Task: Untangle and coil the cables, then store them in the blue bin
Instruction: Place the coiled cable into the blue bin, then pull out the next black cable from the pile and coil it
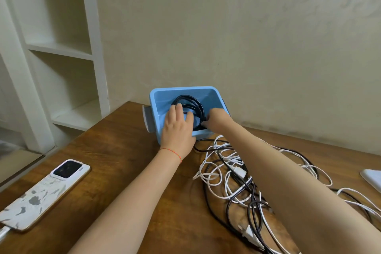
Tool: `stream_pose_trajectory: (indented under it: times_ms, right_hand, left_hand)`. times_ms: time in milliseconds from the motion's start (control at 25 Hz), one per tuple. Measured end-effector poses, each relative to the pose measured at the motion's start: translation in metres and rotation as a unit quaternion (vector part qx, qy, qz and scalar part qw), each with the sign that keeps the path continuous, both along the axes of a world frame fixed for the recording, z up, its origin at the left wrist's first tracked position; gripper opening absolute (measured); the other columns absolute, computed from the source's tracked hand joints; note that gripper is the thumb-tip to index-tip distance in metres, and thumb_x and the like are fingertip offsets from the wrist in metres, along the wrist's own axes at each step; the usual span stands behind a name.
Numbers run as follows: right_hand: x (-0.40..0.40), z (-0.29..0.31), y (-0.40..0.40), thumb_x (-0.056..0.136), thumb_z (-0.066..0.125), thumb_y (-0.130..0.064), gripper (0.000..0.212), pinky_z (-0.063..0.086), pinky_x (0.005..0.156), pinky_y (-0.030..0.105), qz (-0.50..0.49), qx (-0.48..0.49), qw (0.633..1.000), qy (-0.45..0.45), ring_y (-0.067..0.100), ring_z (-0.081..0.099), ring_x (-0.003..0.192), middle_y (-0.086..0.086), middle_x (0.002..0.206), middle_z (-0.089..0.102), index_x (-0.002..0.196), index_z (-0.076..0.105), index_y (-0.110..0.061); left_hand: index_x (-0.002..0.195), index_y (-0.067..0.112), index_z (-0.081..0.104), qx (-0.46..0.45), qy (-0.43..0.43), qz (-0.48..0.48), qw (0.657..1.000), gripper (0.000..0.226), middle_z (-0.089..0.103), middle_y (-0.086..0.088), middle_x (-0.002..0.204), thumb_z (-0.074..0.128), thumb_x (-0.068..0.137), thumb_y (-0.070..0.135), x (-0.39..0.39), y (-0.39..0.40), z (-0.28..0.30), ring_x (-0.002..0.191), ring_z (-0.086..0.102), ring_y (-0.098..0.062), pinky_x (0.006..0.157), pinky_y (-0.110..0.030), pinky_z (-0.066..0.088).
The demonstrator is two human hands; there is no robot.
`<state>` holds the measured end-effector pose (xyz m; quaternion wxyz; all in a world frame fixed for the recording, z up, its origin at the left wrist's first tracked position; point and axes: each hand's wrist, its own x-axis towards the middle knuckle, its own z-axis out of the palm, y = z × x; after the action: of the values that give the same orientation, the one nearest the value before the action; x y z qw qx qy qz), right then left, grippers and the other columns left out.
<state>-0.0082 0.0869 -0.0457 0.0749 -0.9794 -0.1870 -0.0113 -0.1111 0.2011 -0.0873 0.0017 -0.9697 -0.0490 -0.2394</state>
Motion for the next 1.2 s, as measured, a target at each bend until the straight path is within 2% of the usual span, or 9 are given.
stream_pose_trajectory:
  times_ms: [120,200,320,440,600,800,960,1120,1200]
  right_hand:
    - [-0.002,-0.004,-0.003,0.099,0.053,-0.032,0.035,0.034,0.053,0.028,0.028,0.08,0.996,-0.024,0.02,0.051,0.069,0.008,0.073,0.06,0.076,0.062,-0.007]
    - [-0.002,-0.005,-0.002,0.104,0.041,-0.04,0.05,0.033,0.053,0.029,0.036,0.072,0.997,-0.002,0.018,0.046,0.06,0.004,0.063,0.051,0.063,0.05,-0.013]
    - [-0.005,-0.002,-0.005,0.104,0.037,-0.041,0.052,0.032,0.053,0.03,0.044,0.068,0.997,0.001,0.017,0.044,0.059,0.004,0.063,0.048,0.062,0.045,-0.013]
    - [-0.009,0.005,-0.012,0.104,0.042,-0.03,0.04,0.033,0.061,0.034,0.076,0.099,0.991,-0.046,0.025,0.05,0.073,0.01,0.076,0.056,0.074,0.053,-0.006]
    - [-0.021,0.025,-0.04,0.096,0.05,-0.02,0.027,0.042,0.073,0.037,0.079,0.125,0.984,-0.103,0.032,0.056,0.084,0.019,0.093,0.065,0.091,0.066,0.001]
    - [-0.066,0.028,-0.127,0.094,0.054,-0.024,0.028,0.045,0.068,0.028,0.02,-0.041,0.997,0.064,0.025,0.065,0.079,0.013,0.089,0.073,0.095,0.072,-0.003]
    - [-0.095,0.016,-0.179,0.093,0.058,-0.026,0.024,0.044,0.079,0.028,0.011,-0.038,0.995,0.091,0.021,0.06,0.093,0.005,0.103,0.07,0.105,0.075,-0.014]
    - [-0.114,0.011,-0.211,0.095,0.054,-0.015,0.028,0.046,0.081,0.027,0.059,-0.156,0.983,0.079,0.02,0.061,0.101,0.0,0.112,0.07,0.115,0.073,-0.016]
    - [-0.112,0.014,-0.229,0.093,0.059,-0.015,0.021,0.05,0.077,0.029,0.063,-0.096,0.993,-0.001,0.022,0.064,0.094,0.004,0.102,0.072,0.107,0.075,-0.014]
  left_hand:
    - [0.125,0.009,0.05,-0.06,0.035,0.027,0.997,0.054,0.055,-0.012,0.126,0.06,0.089,0.046,0.008,0.006,0.01,0.123,0.044,-0.03,0.103,-0.038,0.038]
    - [0.128,0.011,0.046,-0.076,0.092,0.025,0.993,0.061,0.059,-0.01,0.122,0.06,0.087,0.054,0.016,0.012,0.017,0.113,0.054,-0.029,0.087,-0.037,0.044]
    - [0.138,0.02,0.04,-0.019,0.163,0.028,0.986,0.074,0.049,-0.012,0.136,0.055,0.083,0.067,0.021,0.016,0.026,0.123,0.048,-0.034,0.094,-0.043,0.039]
    - [0.131,0.021,0.049,-0.003,0.068,0.022,0.997,0.063,0.048,-0.01,0.133,0.052,0.085,0.064,0.019,0.007,0.037,0.124,0.042,-0.034,0.102,-0.047,0.033]
    - [0.115,0.018,0.062,-0.063,-0.035,-0.066,0.995,0.037,0.059,-0.005,0.115,0.052,0.092,0.045,0.006,-0.027,0.041,0.114,0.05,-0.029,0.091,-0.04,0.038]
    - [0.103,0.016,0.065,-0.094,0.222,-0.157,0.958,0.022,0.066,-0.007,0.115,0.05,0.094,0.03,0.002,-0.098,0.032,0.105,0.061,-0.029,0.081,-0.035,0.049]
    - [0.109,0.015,0.066,-0.077,0.292,-0.193,0.934,0.025,0.067,-0.008,0.117,0.052,0.091,0.026,-0.004,-0.138,0.018,0.106,0.06,-0.028,0.083,-0.031,0.048]
    - [0.097,0.017,0.067,-0.134,0.141,-0.108,0.975,0.025,0.067,-0.006,0.103,0.045,0.097,0.027,-0.018,-0.156,0.019,0.094,0.061,-0.027,0.077,-0.034,0.05]
    - [0.101,0.018,0.067,-0.199,0.045,-0.077,0.976,0.025,0.059,-0.003,0.106,0.044,0.099,0.027,-0.022,-0.157,0.027,0.099,0.056,-0.025,0.08,-0.033,0.045]
